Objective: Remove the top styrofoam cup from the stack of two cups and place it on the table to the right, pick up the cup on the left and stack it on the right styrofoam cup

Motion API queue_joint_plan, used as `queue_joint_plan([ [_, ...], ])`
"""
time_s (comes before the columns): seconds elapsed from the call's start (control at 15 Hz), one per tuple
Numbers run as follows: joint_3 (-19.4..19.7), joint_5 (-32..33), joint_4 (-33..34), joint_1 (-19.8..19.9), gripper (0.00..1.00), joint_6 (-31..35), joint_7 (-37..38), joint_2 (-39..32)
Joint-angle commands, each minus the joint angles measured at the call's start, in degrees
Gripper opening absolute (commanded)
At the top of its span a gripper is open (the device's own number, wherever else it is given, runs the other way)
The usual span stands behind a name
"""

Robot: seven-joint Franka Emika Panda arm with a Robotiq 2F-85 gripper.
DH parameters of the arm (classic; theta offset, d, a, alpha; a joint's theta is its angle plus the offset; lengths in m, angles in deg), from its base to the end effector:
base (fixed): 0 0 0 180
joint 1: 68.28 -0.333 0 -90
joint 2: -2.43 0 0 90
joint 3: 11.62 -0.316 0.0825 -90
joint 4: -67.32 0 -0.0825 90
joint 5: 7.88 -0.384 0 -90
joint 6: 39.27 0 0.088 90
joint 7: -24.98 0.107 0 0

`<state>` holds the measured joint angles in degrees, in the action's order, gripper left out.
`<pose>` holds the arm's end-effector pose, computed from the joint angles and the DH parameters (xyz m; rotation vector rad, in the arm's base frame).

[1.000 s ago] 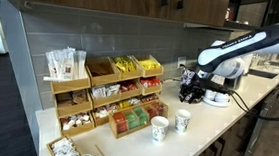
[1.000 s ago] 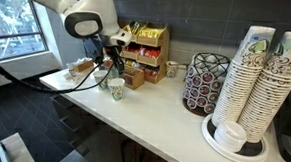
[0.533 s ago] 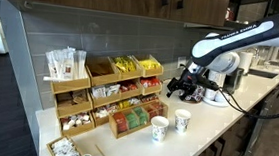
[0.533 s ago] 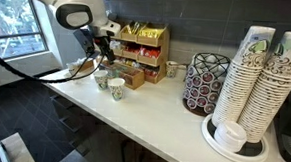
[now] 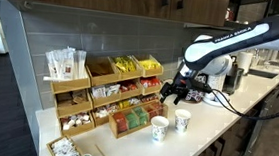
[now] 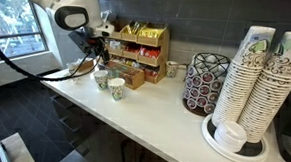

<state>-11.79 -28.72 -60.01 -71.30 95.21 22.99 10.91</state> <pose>0.5241 0.0345 0.4662 -2.8165 0.1838 -0.3807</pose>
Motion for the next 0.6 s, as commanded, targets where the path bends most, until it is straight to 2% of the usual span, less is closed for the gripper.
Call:
queue_joint_plan([
  [0.0, 0.06, -1.04, -0.3, -0.16, 1.0, 0.65, -1.23, 0.09],
  [0.07, 0.11, -2.71, -0.27, -0.69, 1.0, 0.17, -3.09, -0.29],
  [0.53, -0.84, -2.57, -1.04, -1.73, 1.0, 0.69, -7.79, -3.33],
])
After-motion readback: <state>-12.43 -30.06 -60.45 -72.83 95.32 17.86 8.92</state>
